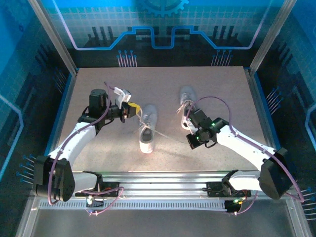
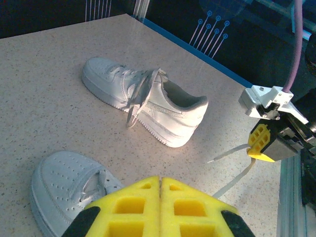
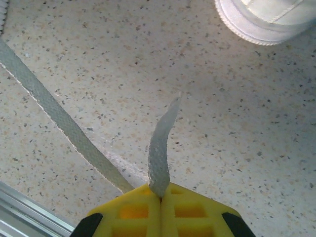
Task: Tie the shoes
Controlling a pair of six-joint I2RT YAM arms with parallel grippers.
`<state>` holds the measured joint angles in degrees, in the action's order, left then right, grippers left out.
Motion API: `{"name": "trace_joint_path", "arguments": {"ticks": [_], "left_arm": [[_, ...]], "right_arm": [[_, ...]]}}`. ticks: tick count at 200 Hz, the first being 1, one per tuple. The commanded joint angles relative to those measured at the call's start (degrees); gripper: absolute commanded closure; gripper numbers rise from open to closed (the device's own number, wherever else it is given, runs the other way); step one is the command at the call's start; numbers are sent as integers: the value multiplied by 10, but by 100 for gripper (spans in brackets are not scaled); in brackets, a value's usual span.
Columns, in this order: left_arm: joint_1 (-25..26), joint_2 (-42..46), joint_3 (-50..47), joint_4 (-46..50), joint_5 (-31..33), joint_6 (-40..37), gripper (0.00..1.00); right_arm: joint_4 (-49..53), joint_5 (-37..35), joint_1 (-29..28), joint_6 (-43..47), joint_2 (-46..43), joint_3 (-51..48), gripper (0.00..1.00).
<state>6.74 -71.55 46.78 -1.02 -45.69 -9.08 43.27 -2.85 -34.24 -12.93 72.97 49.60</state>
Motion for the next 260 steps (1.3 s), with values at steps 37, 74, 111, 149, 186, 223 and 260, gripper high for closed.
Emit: {"name": "trace_joint_path", "arguments": {"ticks": [37,74,111,149,186,223,260], "left_arm": [[-8,18,-12,-19,-12,2,100],[-8,25,-20,-19,-21,-1,100],[-8,39,-35,-25,-24,-6,100],[-12,56,-45,-27,-30,-8,100],[-16,62,-44,-21,-40,-11,100],[-17,58,-44,-21,-45,-9,100],[-17,56,-41,-17,-44,-15,100]], "right_arm": [[17,23,8,-2,11,36,70],[9,62,8,23,-8,106,57],[-88,178,7,70,69,172,57],[-141,288,-7,114,226,291,58],[-88,334,-16,153,358,422,58],[-60,358,-20,175,413,469,58],[-33,357,-26,202,438,485,59]]}}
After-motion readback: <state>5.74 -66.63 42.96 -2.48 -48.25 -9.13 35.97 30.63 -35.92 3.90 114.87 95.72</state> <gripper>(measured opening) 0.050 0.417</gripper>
